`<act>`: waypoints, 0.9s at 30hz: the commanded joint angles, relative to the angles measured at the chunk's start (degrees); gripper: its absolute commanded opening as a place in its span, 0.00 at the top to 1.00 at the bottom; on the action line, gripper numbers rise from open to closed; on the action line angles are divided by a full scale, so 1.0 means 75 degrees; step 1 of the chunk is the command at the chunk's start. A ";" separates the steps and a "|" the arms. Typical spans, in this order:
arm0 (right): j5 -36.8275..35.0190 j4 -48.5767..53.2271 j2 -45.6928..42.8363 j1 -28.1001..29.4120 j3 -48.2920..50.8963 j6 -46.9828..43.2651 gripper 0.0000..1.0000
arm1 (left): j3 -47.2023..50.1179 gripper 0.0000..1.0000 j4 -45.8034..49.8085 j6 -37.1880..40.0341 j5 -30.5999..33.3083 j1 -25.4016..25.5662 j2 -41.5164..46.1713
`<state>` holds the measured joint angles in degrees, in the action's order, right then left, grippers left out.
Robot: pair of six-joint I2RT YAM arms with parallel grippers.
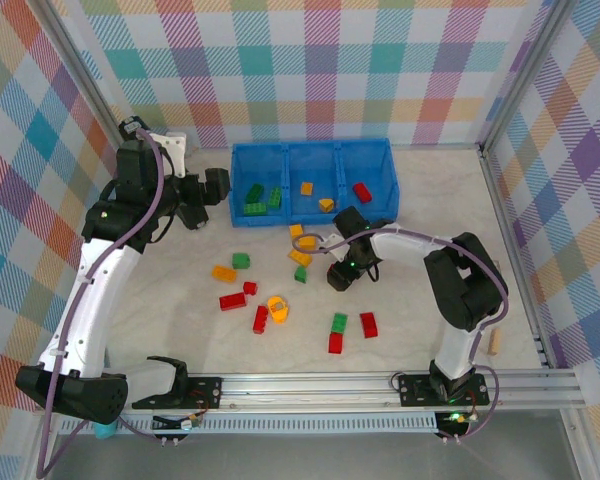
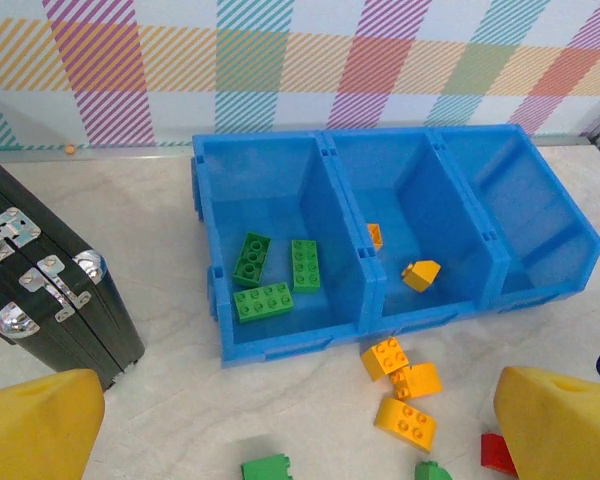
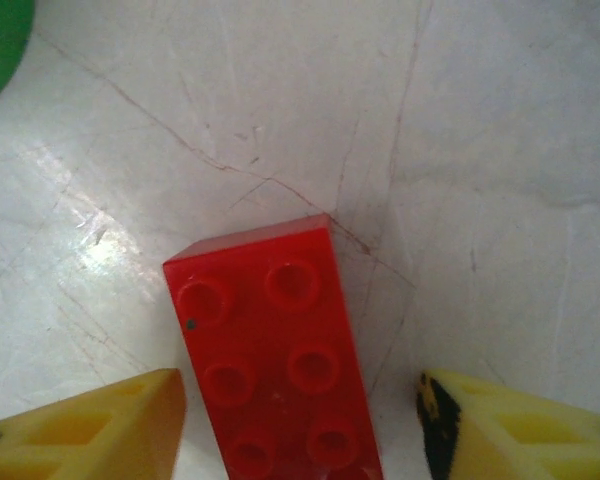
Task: Sort the legos into containers by color
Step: Pick up the lego from the center of the table, then place the lego in the container.
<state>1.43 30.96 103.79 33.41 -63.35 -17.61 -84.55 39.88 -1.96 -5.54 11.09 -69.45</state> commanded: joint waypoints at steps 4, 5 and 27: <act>-0.0130 0.0097 0.0202 0.0009 -0.0153 0.0109 0.52 | 0.0051 0.00 -0.0231 -0.0036 -0.0163 -0.0010 0.0102; -0.0180 0.0091 0.0207 0.0010 -0.0155 0.0109 0.55 | 0.0056 0.00 -0.0231 -0.0036 -0.0164 -0.0013 0.0101; -0.0801 0.0659 -0.0057 -0.2239 -0.3456 0.0917 0.78 | -0.0006 0.00 -0.0132 0.0063 -0.0093 -0.0014 -0.0075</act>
<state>-3.25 35.75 99.48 17.30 -85.43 -12.75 -84.55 39.90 -1.91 -5.52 11.09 -69.60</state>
